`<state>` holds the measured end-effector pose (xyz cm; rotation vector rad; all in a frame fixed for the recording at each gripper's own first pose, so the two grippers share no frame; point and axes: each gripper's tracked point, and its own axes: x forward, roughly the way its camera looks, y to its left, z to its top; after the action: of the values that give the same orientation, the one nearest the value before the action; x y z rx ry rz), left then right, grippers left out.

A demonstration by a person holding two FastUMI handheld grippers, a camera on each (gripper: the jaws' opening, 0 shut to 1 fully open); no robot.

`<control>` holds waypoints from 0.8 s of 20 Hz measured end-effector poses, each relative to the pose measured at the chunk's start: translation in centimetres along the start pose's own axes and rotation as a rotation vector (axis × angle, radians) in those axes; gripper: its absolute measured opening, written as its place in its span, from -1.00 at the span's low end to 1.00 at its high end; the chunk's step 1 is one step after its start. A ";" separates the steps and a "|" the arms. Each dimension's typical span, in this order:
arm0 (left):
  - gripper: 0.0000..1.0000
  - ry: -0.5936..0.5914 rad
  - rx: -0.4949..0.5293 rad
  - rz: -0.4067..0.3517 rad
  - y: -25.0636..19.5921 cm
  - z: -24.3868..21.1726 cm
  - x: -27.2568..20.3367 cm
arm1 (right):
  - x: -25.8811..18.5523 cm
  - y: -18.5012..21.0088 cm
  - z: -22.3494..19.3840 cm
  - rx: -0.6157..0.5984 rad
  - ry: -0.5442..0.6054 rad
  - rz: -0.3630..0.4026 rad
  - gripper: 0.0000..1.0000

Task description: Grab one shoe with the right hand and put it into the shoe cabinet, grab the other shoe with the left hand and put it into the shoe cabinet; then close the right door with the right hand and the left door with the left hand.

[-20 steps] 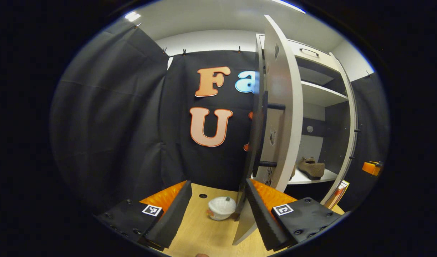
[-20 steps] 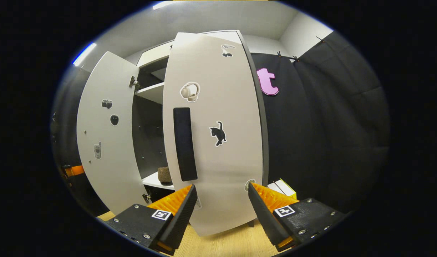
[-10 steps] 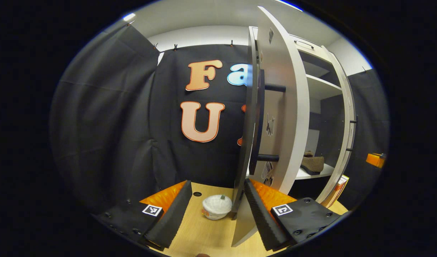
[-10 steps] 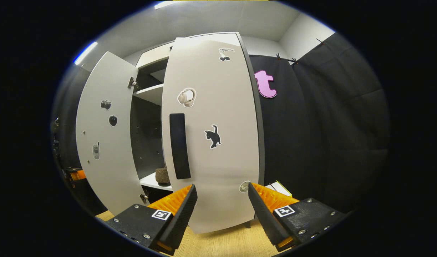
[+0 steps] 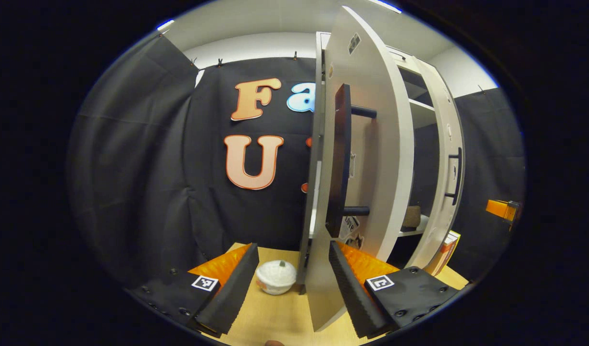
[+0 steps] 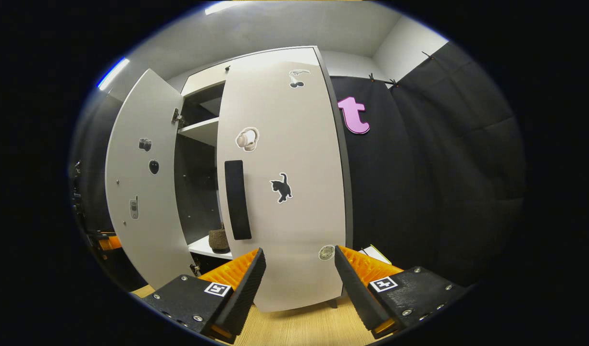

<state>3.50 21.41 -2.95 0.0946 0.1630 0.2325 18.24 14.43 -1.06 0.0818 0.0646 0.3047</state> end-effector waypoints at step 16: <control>0.86 -0.003 0.011 -0.179 -9.6 -0.2 5.2 | -2.4 -4.8 2.3 -0.019 -0.043 -0.117 0.79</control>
<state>10.62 13.37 -5.05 0.0904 0.1683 0.0534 17.54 8.94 0.90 0.0651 0.0233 0.1862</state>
